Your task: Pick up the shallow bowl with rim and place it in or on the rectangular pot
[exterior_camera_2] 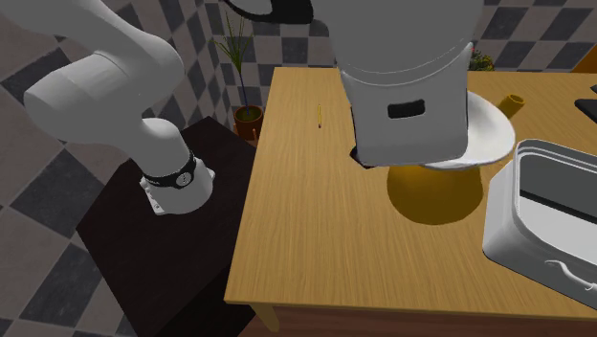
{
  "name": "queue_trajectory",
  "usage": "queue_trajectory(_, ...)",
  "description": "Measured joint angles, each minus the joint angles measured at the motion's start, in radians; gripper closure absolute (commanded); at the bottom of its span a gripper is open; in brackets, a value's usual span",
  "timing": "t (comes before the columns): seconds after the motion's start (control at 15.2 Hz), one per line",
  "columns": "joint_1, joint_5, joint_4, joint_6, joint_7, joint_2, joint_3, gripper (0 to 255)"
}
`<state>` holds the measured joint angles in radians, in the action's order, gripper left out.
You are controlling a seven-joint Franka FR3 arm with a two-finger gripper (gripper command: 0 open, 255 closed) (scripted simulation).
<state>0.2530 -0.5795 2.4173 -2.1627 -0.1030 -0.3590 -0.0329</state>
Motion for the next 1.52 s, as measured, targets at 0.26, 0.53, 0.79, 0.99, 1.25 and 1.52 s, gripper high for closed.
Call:
queue_trajectory(0.26,0.018,-0.012,-0.152,-0.021,-0.016,0.161,0.014,255)
queue_trajectory(0.53,0.03,-0.008,-0.325,-0.016,-0.05,0.315,0.027,255)
queue_trajectory(0.79,0.039,0.006,-0.504,0.001,-0.087,0.464,0.036,255)
queue_trajectory(0.99,0.047,0.022,-0.662,0.028,-0.124,0.582,0.041,255)
queue_trajectory(1.25,0.056,0.048,-0.895,0.081,-0.178,0.746,0.045,255)
queue_trajectory(1.52,0.065,0.08,-1.219,0.172,-0.249,0.959,0.047,255)
